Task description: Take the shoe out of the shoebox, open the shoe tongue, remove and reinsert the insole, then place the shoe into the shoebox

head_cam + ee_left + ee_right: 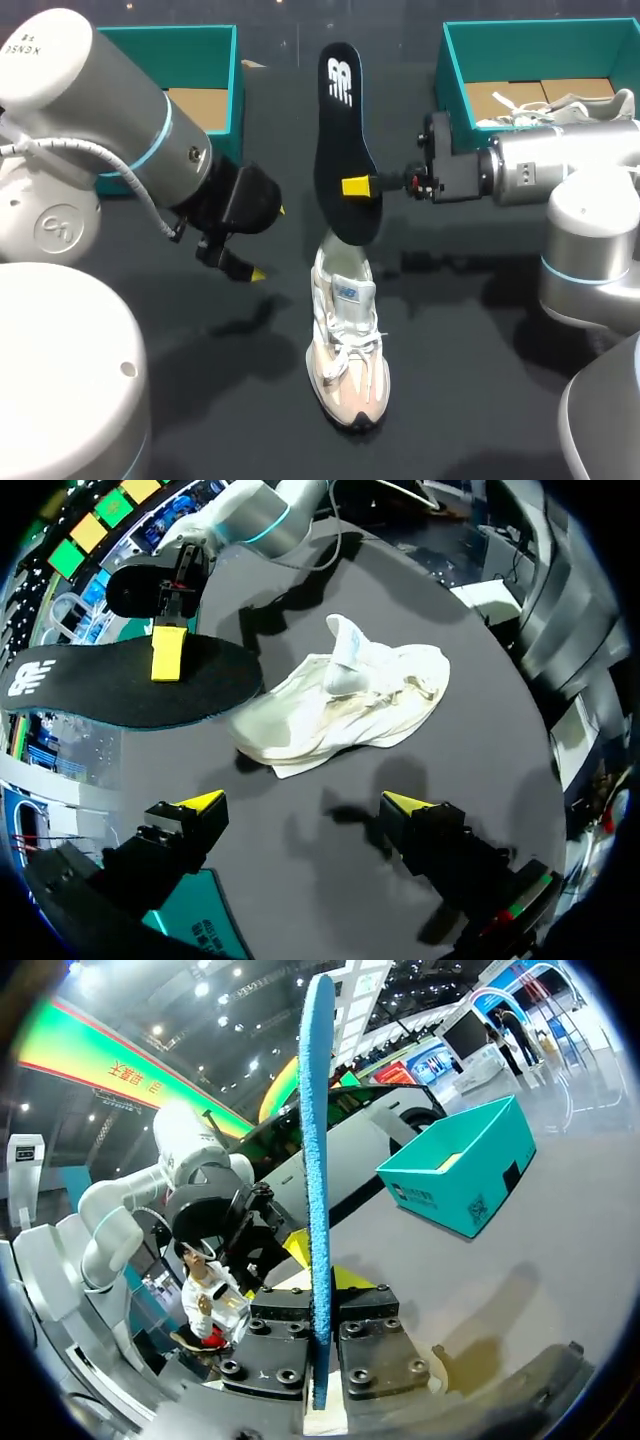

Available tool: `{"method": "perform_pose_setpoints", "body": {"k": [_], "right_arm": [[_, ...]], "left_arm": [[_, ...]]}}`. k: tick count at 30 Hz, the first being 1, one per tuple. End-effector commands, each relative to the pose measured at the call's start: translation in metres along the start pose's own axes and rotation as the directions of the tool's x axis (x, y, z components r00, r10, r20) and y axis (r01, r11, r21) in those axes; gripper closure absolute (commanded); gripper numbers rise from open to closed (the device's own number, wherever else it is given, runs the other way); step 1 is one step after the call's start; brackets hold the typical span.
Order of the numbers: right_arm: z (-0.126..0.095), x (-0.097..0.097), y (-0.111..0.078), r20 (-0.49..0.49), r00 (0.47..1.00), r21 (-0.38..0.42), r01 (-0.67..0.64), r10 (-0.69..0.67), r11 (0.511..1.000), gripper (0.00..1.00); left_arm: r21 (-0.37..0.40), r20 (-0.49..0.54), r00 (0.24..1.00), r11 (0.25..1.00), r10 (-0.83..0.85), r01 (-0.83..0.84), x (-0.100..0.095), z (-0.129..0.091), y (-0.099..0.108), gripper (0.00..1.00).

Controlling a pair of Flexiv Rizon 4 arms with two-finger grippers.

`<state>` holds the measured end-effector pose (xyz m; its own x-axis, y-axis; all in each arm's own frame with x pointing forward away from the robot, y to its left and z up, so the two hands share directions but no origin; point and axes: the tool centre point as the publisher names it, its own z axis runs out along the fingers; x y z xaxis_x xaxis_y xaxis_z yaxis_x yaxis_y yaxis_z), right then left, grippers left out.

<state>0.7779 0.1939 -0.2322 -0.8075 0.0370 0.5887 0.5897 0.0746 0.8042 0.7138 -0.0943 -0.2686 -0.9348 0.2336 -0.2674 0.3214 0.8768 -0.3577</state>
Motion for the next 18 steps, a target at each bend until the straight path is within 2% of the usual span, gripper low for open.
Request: {"method": "perform_pose_setpoints", "body": {"k": [1, 11, 14, 18], "right_arm": [[0.005, -0.005, -0.002, -0.011, 1.0, -0.004, -0.001, 0.001, 1.0, 1.0], [0.005, -0.005, -0.002, -0.011, 1.0, -0.004, -0.001, 0.001, 1.0, 1.0], [0.007, -0.01, -0.005, -0.028, 1.0, 0.012, 0.01, -0.01, 1.0, 1.0], [0.009, -0.013, -0.009, -0.058, 0.998, 0.013, 0.022, -0.022, 1.0, 1.0]], "left_arm": [[-0.011, -0.059, 0.998, 0.999, -0.036, 0.035, -0.01, 0.004, 0.007, 0.0], [-0.011, -0.059, 0.998, 0.999, -0.036, 0.035, -0.01, 0.004, 0.007, 0.0], [0.002, -0.063, 0.997, 0.999, -0.054, 0.055, -0.008, 0.012, 0.003, 0.0], [-0.032, -0.083, 0.993, 0.997, -0.078, 0.076, -0.005, 0.028, 0.003, 0.0]]}}
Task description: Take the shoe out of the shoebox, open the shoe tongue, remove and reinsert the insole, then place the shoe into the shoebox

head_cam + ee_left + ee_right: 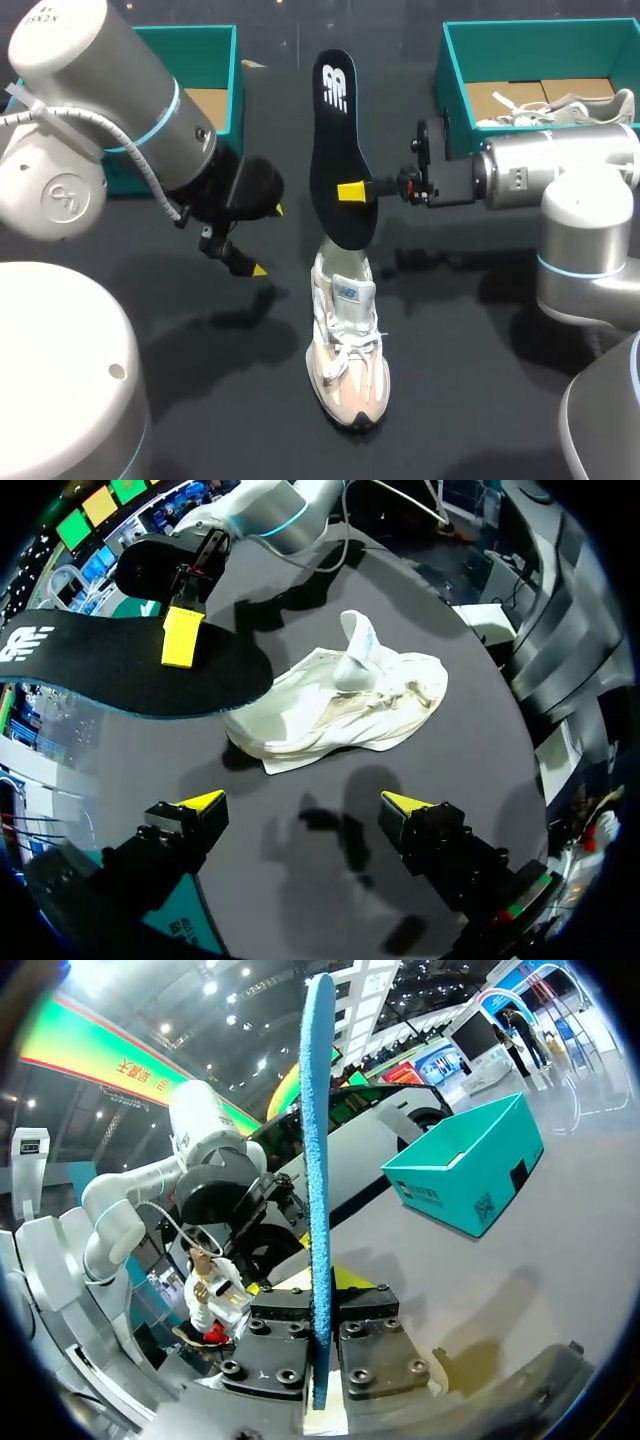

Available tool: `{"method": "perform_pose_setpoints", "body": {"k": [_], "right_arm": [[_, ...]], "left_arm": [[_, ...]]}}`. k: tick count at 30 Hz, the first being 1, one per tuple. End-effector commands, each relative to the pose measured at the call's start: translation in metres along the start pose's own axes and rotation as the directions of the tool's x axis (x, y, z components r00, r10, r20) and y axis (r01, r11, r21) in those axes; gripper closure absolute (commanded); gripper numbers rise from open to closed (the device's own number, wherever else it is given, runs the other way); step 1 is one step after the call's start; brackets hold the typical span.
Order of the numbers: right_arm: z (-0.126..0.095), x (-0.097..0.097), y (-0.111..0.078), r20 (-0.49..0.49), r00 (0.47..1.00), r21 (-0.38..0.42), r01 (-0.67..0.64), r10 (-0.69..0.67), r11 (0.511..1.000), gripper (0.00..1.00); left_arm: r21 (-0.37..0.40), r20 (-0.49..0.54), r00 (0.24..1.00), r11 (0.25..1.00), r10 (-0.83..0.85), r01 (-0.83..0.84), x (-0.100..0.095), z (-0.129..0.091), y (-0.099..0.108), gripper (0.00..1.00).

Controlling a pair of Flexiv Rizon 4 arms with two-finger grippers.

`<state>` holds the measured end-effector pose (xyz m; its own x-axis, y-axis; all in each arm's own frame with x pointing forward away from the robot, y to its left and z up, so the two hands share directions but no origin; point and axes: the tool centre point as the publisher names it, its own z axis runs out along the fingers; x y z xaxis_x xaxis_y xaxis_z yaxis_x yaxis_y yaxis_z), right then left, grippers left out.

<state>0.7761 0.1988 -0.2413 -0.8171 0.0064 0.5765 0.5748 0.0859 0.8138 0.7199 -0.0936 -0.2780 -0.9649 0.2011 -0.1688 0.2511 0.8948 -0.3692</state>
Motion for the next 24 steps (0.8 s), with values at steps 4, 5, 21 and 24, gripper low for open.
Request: {"method": "perform_pose_setpoints", "body": {"k": [4, 5, 21, 24], "right_arm": [[0.006, -0.01, -0.004, -0.038, 0.999, 0.009, 0.018, -0.017, 1.0, 1.0], [0.007, -0.01, -0.004, -0.04, 0.999, 0.009, 0.022, -0.022, 1.0, 1.0], [0.015, -0.016, -0.018, -0.11, 0.993, -0.034, 0.049, -0.052, 0.998, 1.0], [0.015, -0.016, -0.018, -0.11, 0.993, -0.034, 0.049, -0.052, 0.998, 1.0]], "left_arm": [[-0.039, -0.013, 1.0, 0.999, -0.02, 0.019, -0.001, 0.026, -0.001, 0.0], [-0.031, -0.022, 0.999, 0.999, -0.023, 0.022, -0.001, 0.026, 0.0, 0.0], [0.024, -0.11, 0.994, 1.0, -0.002, 0.005, 0.0, 0.052, 0.003, 0.0], [0.024, -0.11, 0.994, 1.0, -0.002, 0.005, 0.0, 0.052, 0.003, 0.0]]}}
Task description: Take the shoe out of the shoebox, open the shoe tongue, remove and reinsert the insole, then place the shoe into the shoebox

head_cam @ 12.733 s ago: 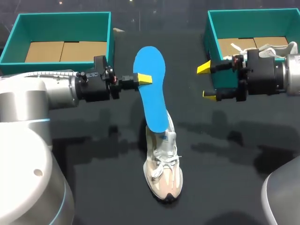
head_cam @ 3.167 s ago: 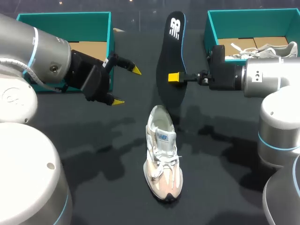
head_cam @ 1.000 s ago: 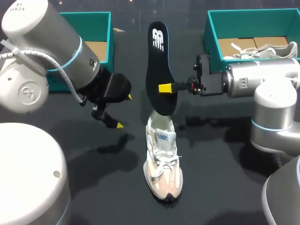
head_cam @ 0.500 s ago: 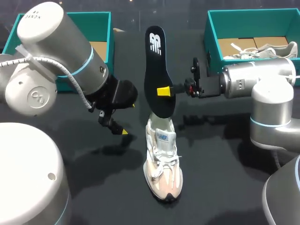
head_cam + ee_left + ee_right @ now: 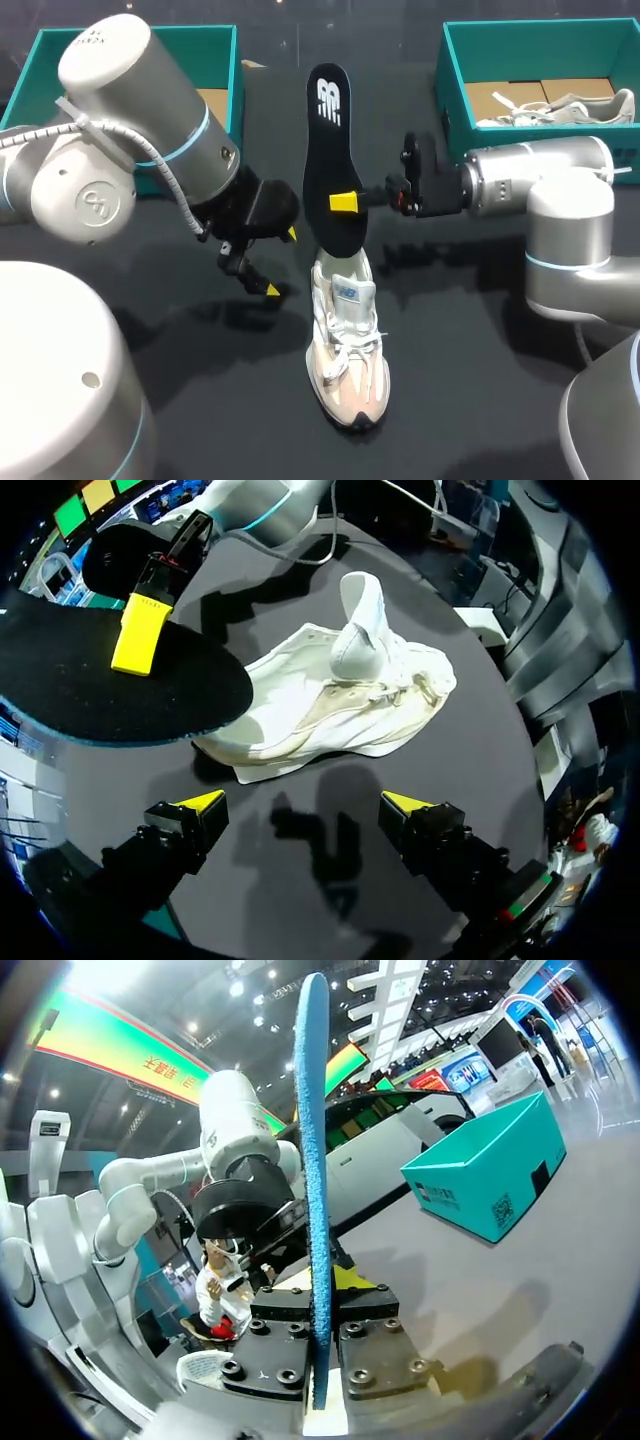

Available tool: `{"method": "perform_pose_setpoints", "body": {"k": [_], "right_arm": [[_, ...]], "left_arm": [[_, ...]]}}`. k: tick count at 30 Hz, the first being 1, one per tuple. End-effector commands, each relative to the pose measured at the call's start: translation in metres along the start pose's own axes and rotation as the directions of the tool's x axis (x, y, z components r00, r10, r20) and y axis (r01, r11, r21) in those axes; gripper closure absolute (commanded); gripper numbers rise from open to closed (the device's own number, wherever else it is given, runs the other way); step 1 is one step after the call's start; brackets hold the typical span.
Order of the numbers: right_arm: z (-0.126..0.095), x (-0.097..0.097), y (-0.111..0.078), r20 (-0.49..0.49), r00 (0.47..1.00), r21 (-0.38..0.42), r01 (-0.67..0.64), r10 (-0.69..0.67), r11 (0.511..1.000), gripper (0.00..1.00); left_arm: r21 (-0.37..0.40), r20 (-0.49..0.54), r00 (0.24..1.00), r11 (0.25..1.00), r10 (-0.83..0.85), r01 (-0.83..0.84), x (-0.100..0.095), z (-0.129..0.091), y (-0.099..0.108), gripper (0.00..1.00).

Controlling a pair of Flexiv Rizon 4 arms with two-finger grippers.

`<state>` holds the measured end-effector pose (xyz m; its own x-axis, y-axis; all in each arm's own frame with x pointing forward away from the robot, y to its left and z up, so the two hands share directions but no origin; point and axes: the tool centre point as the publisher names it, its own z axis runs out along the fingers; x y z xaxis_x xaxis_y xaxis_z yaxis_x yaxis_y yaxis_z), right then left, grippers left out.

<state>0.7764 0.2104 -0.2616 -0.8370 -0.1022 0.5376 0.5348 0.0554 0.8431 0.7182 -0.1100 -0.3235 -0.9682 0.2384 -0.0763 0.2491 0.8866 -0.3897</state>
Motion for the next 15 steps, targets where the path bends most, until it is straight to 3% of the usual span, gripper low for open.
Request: {"method": "perform_pose_setpoints", "body": {"k": [1, 8, 15], "right_arm": [[0.001, -0.004, -0.003, -0.006, 1.0, -0.003, 0.0, 0.0, 1.0, 1.0], [0.001, -0.004, -0.003, -0.006, 1.0, -0.003, 0.0, 0.0, 1.0, 1.0], [0.003, -0.012, -0.011, 0.001, 1.0, 0.006, 0.014, -0.014, 1.0, 1.0]], "left_arm": [[0.002, -0.011, 1.0, 1.0, -0.001, 0.001, -0.007, 0.004, 0.001, 0.0], [0.002, -0.011, 1.0, 1.0, -0.001, 0.001, -0.007, 0.004, 0.001, 0.0], [0.001, 0.015, 1.0, 1.0, -0.027, 0.027, -0.011, 0.018, -0.001, 0.0]]}}
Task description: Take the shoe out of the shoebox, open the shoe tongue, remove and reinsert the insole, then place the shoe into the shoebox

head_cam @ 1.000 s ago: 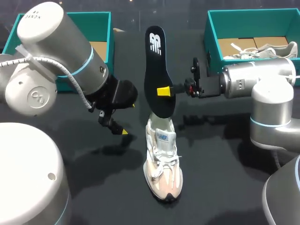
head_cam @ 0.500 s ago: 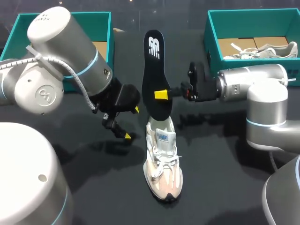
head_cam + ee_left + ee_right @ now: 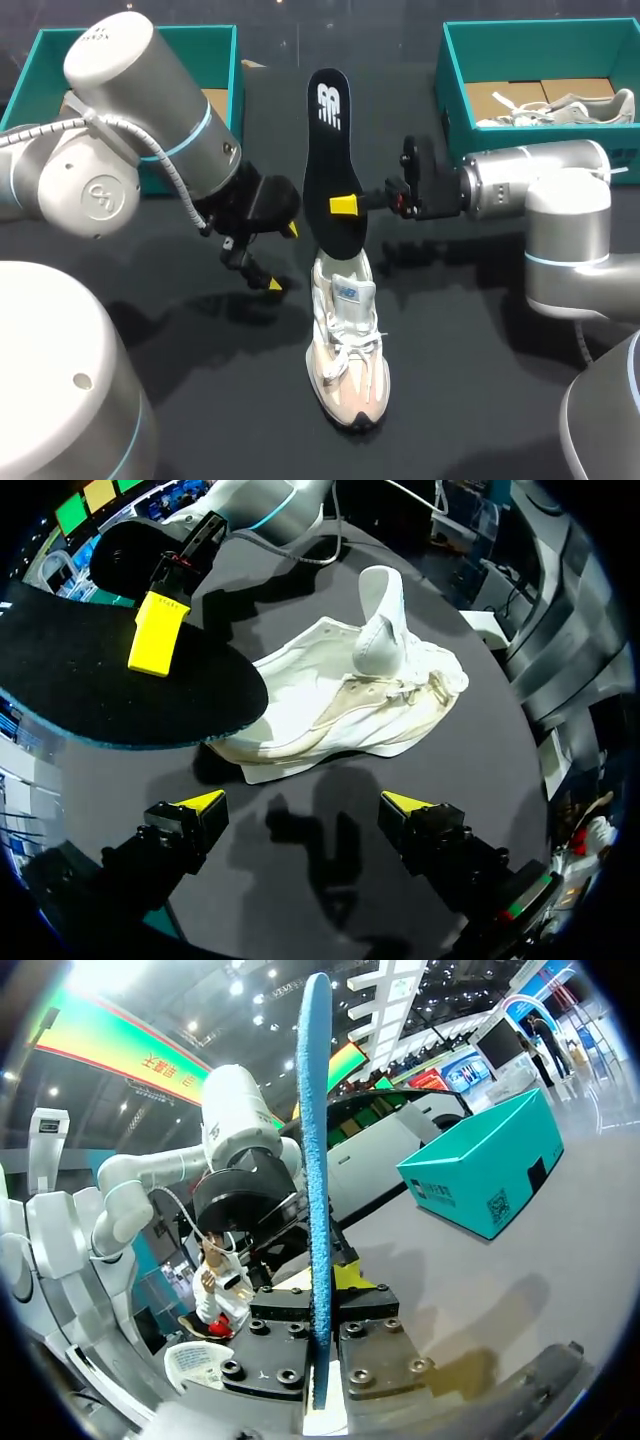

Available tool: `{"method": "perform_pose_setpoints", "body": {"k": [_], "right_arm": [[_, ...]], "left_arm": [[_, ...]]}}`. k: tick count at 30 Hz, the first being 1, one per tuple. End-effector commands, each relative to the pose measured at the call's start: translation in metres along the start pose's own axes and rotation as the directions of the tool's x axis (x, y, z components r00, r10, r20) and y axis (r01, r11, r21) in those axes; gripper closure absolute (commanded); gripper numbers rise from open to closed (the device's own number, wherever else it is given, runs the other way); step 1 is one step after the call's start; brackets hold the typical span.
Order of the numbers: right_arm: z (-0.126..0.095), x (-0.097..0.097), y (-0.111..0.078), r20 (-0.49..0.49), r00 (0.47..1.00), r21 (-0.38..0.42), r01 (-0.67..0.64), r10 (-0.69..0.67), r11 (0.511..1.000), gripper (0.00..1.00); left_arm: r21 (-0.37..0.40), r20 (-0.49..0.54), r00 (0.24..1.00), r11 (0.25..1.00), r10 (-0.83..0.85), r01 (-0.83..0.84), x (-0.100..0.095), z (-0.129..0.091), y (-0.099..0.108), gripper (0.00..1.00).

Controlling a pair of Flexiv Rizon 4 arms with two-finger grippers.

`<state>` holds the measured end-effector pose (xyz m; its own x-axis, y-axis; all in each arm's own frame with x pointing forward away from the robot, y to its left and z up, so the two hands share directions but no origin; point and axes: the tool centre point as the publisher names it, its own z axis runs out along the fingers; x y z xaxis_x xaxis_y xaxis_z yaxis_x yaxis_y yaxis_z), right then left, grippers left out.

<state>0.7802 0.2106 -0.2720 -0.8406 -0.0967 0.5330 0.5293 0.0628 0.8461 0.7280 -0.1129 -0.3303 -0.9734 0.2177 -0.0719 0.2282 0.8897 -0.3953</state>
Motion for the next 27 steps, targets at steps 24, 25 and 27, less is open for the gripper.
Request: {"method": "perform_pose_setpoints", "body": {"k": [24, 25, 27], "right_arm": [[-0.001, 0.001, -0.012, 0.041, 0.998, -0.01, 0.045, -0.045, 0.999, 1.0], [-0.002, 0.001, -0.012, 0.045, 0.998, -0.012, 0.046, -0.046, 0.999, 1.0], [-0.003, 0.001, -0.014, 0.051, 0.998, -0.018, 0.048, -0.047, 0.999, 1.0]], "left_arm": [[0.011, 0.005, 1.0, 1.0, -0.008, 0.008, -0.004, 0.024, -0.009, 0.0], [0.012, 0.005, 1.0, 1.0, -0.008, 0.008, -0.004, 0.025, -0.009, 0.0], [0.012, 0.005, 1.0, 1.0, -0.007, 0.007, -0.004, 0.026, -0.01, 0.0]]}}
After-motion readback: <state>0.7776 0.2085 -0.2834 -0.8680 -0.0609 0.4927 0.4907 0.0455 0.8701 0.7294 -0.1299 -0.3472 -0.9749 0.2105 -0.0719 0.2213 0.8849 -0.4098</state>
